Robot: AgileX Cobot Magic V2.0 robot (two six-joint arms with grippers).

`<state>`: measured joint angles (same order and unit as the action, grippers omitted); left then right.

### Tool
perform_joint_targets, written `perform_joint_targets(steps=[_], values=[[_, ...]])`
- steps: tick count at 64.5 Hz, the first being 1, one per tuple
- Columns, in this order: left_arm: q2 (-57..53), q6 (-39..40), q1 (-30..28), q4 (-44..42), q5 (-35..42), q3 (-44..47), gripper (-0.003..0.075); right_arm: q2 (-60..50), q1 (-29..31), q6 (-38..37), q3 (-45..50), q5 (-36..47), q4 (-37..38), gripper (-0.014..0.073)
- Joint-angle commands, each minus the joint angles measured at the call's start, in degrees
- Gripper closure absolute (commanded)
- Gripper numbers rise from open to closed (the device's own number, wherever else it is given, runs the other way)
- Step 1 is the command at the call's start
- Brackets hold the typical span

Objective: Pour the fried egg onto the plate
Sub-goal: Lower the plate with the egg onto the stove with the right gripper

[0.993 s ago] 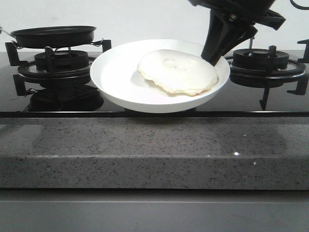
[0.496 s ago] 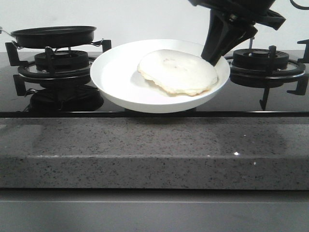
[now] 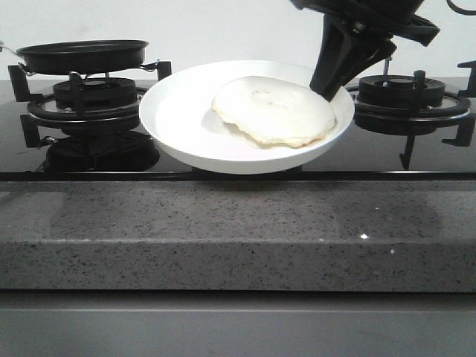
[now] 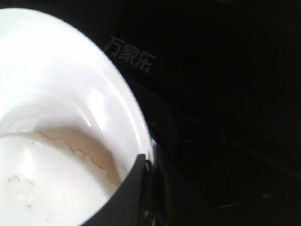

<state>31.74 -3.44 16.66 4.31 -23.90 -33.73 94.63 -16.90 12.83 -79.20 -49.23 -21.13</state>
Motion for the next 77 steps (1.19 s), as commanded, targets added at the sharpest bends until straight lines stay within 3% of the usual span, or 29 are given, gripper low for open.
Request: perform_joint_targets(steps=[1,16,37,68,77], values=[[-5.60,0.66,0.37,0.14,8.74,1.93,0.0740,-2.94,0.09,0.23,-1.37,2.49,-1.40,0.0655],[-15.37,0.66,0.37,0.26,12.19,6.89,0.0740,-2.94,0.09,0.23,-1.37,2.49,-1.40,0.0655],[-16.24,0.66,0.37,0.26,12.19,7.42,0.0739,-2.45,0.16,-0.60,-3.16,-0.31,-1.40,0.0655],[-16.24,0.66,0.37,0.26,12.25,7.42,0.0739,15.10,6.06,-8.07,-34.78,-11.71,-1.40,0.0655],[-16.24,0.66,0.37,0.26,12.25,7.42,0.0739,19.70,7.74,-8.53,-39.02,-12.63,-1.40,0.0654]])
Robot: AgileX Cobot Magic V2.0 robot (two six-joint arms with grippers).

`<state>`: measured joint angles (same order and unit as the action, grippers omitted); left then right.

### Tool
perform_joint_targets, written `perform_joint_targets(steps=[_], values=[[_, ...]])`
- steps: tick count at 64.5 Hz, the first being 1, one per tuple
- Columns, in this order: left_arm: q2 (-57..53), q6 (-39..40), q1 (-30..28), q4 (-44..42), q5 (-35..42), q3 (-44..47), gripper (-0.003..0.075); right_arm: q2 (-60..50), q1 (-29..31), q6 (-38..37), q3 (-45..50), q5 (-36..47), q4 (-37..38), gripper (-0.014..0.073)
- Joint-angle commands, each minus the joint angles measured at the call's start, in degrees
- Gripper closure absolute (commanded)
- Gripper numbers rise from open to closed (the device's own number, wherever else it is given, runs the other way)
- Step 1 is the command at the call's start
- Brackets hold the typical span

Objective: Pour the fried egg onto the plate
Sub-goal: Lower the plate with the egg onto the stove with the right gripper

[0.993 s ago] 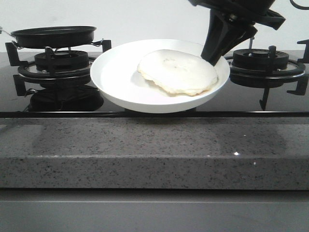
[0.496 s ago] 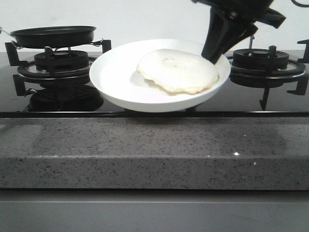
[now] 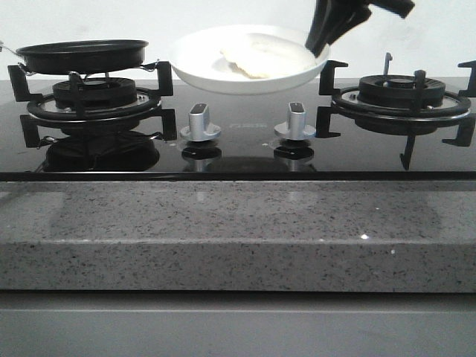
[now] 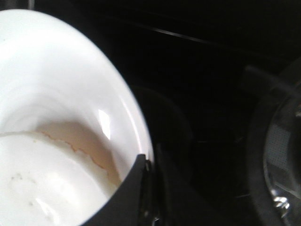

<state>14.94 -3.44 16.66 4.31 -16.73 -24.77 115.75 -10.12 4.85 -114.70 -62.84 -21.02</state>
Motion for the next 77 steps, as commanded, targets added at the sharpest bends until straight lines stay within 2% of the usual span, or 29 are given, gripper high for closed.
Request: perform_joint_targets(steps=[1,25,30,41,44,54,59,71,77], values=[[0.56,0.66,0.37,0.26,5.08,-1.54,0.0739,-1.07,1.10,-0.56,-3.59,0.98,-1.51,0.0654],[0.56,0.66,0.37,0.26,5.08,-1.54,0.0739,3.05,1.62,-0.56,-3.66,-0.49,-1.51,0.0636],[0.56,0.66,0.37,0.26,5.08,-1.54,0.0739,3.05,1.62,-0.56,-3.66,-0.80,-1.51,0.0563],[0.56,0.66,0.37,0.26,5.08,-1.54,0.0739,2.89,1.64,-0.56,-3.73,-1.59,-1.51,0.0344],[0.56,0.66,0.37,0.26,5.08,-1.54,0.0739,2.90,1.76,-0.56,-4.38,-2.28,-1.46,0.0326],[0.56,0.66,0.37,0.26,5.08,-1.54,0.0739,2.90,2.44,-0.56,-10.00,-8.73,-0.41,0.0337],[0.56,0.66,0.37,0.26,5.08,-1.54,0.0739,2.90,2.65,-0.56,-13.36,-13.09,0.83,0.0399],[0.56,0.66,0.37,0.26,5.08,-1.54,0.0739,0.32,2.65,-0.56,-14.98,-13.60,1.91,0.0665],[0.56,0.66,0.37,0.26,5.08,-1.54,0.0739,-1.17,2.65,-0.99,-14.87,-13.65,3.36,0.0655]])
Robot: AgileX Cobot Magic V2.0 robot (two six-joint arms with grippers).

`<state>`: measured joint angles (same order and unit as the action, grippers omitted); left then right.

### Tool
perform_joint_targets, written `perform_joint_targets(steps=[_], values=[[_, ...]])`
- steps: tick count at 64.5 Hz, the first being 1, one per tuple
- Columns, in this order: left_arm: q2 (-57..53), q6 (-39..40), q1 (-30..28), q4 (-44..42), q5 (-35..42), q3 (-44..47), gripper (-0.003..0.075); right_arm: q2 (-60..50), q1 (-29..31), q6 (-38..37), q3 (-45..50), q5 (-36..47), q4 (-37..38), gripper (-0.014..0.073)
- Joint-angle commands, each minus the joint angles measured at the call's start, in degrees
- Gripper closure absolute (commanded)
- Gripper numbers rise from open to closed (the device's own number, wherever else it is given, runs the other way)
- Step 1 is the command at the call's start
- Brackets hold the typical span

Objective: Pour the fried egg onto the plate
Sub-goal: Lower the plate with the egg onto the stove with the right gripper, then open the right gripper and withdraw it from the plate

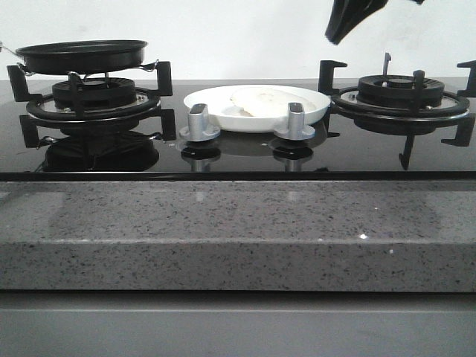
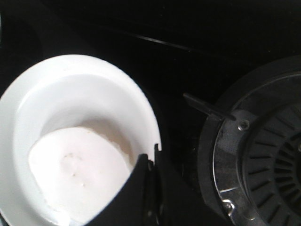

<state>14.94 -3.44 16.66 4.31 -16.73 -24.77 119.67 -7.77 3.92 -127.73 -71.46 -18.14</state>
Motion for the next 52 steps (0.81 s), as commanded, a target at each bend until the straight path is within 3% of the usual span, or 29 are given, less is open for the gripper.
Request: perform_joint_targets(steps=[1,24,43,52], values=[[0.56,0.66,0.37,0.26,5.08,-1.54,0.0739,-5.52,0.30,-0.53,-1.75,-5.07,1.18,0.0654],[0.56,0.66,0.37,0.26,5.08,-1.54,0.0739,-18.58,0.30,-3.92,9.35,-5.15,18.14,0.0654],[0.56,0.66,0.37,0.26,5.08,-1.54,0.0739,-33.02,0.30,-4.56,27.42,-4.65,20.79,0.0654],[0.56,0.66,0.37,0.26,5.08,-1.54,0.0739,-41.83,0.30,-4.84,38.83,0.16,20.79,0.0654]])
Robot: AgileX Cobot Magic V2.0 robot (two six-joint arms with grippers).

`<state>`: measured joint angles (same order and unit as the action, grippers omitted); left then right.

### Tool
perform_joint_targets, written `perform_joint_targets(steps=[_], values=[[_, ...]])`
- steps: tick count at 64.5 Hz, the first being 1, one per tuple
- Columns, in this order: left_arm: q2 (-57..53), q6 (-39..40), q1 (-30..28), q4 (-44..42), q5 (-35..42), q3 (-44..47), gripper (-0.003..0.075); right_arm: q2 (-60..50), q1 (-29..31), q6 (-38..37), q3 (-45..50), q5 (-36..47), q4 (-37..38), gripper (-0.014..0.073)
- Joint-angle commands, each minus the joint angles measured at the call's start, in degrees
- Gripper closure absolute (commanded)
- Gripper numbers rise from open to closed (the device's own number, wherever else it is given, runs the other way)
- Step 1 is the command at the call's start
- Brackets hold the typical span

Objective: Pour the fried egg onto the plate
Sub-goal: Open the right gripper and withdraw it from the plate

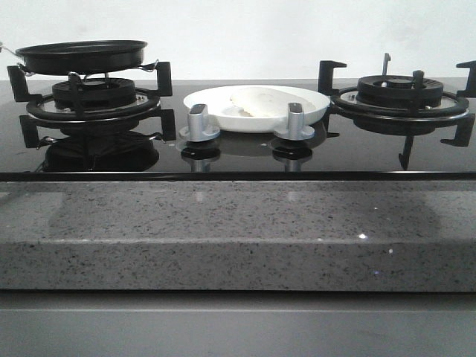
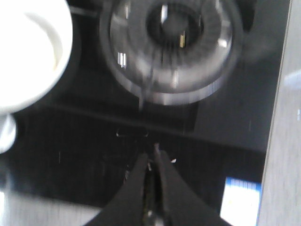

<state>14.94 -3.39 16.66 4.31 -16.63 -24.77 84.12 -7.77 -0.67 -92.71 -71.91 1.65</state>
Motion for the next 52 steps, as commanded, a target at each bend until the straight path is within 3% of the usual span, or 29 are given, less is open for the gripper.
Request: perform_joint_targets(steps=[1,27,52], values=[[0.56,0.61,0.37,0.26,4.97,-1.54,0.0739,-7.15,0.30,-0.24,4.90,1.13,1.00,0.0654],[0.56,0.61,0.37,0.26,4.97,-1.54,0.0739,-31.61,0.30,-0.27,34.99,20.62,0.95,0.0654],[0.56,0.61,0.37,0.26,4.65,-1.54,0.0739,-53.60,0.30,-0.27,61.00,45.13,-0.12,0.0654]])
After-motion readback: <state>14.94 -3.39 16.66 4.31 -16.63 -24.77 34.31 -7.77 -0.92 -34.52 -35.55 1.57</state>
